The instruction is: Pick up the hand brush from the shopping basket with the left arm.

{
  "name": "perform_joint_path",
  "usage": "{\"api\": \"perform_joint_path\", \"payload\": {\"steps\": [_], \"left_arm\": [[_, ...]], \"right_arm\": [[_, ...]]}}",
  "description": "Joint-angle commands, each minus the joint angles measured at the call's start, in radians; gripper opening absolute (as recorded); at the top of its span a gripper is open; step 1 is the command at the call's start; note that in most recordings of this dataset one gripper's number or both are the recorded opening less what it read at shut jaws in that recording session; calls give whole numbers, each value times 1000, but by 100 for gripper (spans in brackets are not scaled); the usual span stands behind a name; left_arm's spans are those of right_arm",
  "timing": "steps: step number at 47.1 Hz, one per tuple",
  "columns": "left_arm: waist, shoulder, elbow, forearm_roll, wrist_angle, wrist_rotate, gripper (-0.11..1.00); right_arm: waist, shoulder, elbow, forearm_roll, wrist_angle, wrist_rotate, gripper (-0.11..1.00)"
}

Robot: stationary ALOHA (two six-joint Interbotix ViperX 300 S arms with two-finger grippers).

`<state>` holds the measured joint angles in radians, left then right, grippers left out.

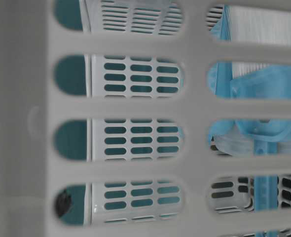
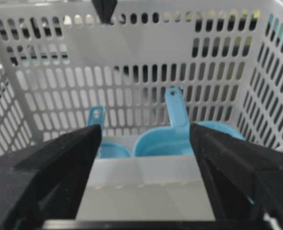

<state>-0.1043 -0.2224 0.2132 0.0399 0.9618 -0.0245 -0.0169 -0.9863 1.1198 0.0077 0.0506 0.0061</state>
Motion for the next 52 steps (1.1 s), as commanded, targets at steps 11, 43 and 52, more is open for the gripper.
{"api": "perform_joint_path", "payload": {"steps": [11,43,52], "left_arm": [[-17,81,-37,5,3,-109,61],[-57,324,9,3,-31,-155,91],[-58,356,48,5,-94,-153,91]], "right_arm": [[-2,5,-26,2,-12,3,73],[-2,3,-17,2,-38,5,73],[-2,-2,-11,5,-40,5,73]]}}
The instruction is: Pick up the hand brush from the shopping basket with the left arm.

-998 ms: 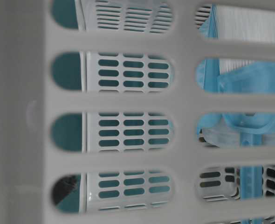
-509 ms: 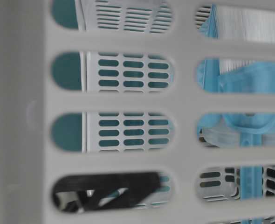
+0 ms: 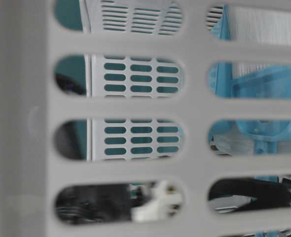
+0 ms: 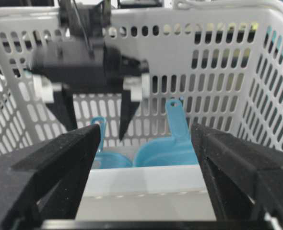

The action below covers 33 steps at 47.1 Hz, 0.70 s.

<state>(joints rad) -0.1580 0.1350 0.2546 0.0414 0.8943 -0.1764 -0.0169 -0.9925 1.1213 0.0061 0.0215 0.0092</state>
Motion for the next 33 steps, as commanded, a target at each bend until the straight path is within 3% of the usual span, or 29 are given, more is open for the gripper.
{"api": "perform_joint_path", "payload": {"steps": [1,17,33], "left_arm": [[-5,2,9,2,-34,-2,91],[-3,58,60,3,-114,2,91],[-3,64,66,3,-117,2,91]], "right_arm": [[-2,3,-11,8,-11,2,73],[-2,-3,2,8,-11,2,73],[-2,-3,8,8,-12,2,73]]}}
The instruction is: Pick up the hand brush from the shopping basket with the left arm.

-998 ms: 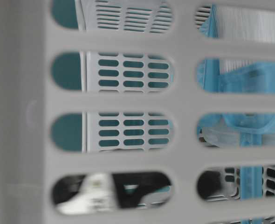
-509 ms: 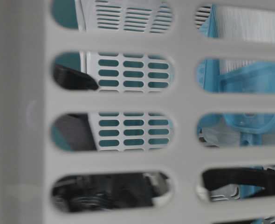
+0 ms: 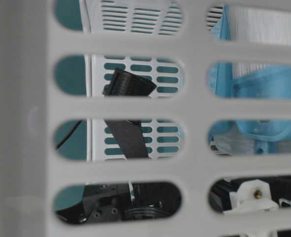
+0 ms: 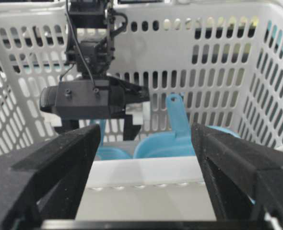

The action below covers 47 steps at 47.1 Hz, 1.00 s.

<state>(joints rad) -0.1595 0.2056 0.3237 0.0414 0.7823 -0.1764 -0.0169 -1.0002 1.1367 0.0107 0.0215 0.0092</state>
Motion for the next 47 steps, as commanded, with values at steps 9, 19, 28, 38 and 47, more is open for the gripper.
{"api": "perform_joint_path", "payload": {"steps": [9,19,28,38,47], "left_arm": [[-3,-6,-6,2,-9,2,89],[-32,-15,-8,3,-48,14,49],[-46,-25,3,3,-44,15,23],[-48,-32,-11,2,-44,14,23],[-48,-89,-46,3,-29,6,23]], "right_arm": [[-2,5,-6,5,-21,2,73],[-2,5,-2,5,-23,2,73],[-2,5,0,5,-23,3,73],[-2,5,3,5,-23,3,73],[-2,5,5,5,-23,3,73]]}}
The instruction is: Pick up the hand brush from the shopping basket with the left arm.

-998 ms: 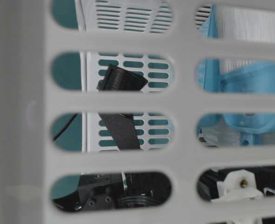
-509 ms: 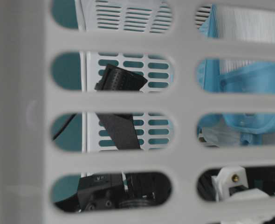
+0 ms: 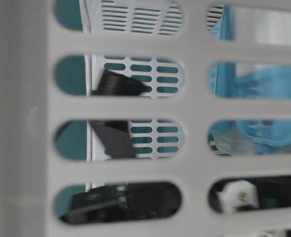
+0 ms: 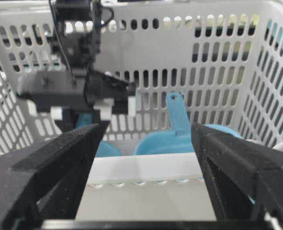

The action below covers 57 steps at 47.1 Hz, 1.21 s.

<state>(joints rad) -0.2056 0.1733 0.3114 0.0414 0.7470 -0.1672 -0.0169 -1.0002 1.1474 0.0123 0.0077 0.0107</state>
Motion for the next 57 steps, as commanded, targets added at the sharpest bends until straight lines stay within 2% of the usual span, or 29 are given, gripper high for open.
{"api": "perform_joint_path", "payload": {"steps": [1,8,17,25,57], "left_arm": [[-3,-67,-40,2,11,-3,23],[-2,-152,-103,2,89,-5,23],[14,-242,-235,3,307,-5,23],[32,-285,-316,3,422,-6,23],[37,-276,-313,3,428,-5,23]], "right_arm": [[-2,5,-6,3,-9,2,73],[-2,5,-8,3,-9,2,73],[-2,3,-8,3,-9,3,73],[-2,3,-6,3,-11,23,73],[-2,3,-5,3,-11,26,73]]}}
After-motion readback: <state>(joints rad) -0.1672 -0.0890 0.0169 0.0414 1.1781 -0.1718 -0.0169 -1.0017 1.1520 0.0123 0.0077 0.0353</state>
